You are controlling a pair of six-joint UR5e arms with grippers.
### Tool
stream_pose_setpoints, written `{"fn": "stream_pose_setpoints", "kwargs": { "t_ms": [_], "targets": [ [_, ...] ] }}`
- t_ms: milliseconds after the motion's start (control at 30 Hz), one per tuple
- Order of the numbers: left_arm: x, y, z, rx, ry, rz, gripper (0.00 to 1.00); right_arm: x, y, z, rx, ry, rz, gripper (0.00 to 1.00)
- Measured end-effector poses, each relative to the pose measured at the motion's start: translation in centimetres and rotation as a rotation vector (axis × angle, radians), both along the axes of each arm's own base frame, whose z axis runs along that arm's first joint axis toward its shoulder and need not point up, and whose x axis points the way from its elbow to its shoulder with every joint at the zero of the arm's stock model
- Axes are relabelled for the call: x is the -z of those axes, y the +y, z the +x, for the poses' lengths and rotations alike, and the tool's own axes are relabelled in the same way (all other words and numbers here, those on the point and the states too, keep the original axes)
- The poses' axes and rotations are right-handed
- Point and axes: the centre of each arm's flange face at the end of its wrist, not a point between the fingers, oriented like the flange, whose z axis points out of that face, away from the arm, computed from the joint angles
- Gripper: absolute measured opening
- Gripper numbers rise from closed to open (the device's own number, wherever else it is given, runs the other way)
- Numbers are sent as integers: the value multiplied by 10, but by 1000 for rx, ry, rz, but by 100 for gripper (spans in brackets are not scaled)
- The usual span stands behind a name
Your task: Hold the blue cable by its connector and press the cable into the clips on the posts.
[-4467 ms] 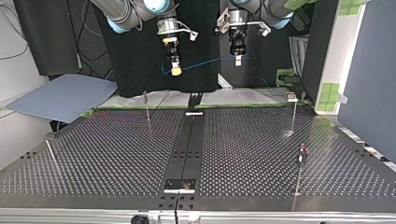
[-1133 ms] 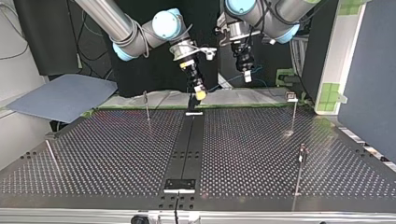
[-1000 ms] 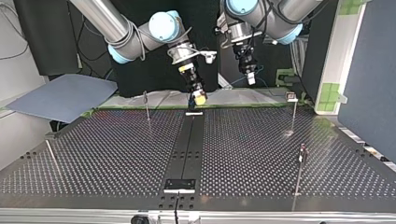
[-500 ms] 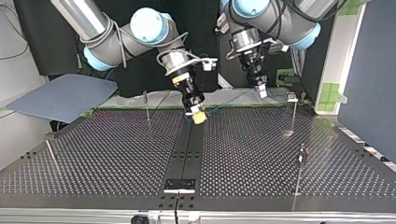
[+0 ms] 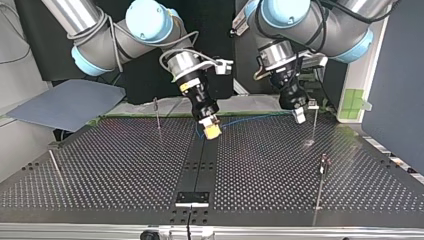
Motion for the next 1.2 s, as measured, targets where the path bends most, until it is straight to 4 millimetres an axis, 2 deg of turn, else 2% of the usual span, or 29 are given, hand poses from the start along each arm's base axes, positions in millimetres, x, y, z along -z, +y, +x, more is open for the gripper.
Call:
{"fn": "stream_pose_setpoints", "kwargs": {
  "t_ms": [167,267,667,833,1033,1200],
  "targets": [
    [-4,14,8,-5,19,14,0,16,0,7,-8,20,15,0],
    [-5,22,11,-6,33,23,0,19,0,9,-12,23,16,0],
    [-2,57,31,-6,99,55,0,-2,-2,18,-33,-8,-14,0],
    [-13,73,45,-16,76,49,0,-5,-4,20,-37,-14,-16,0],
    [-31,95,61,-51,40,42,0,4,-8,25,-40,-5,-8,0],
    [-43,107,71,-62,14,39,0,3,-11,28,-40,-9,-12,0]
  ]
}}
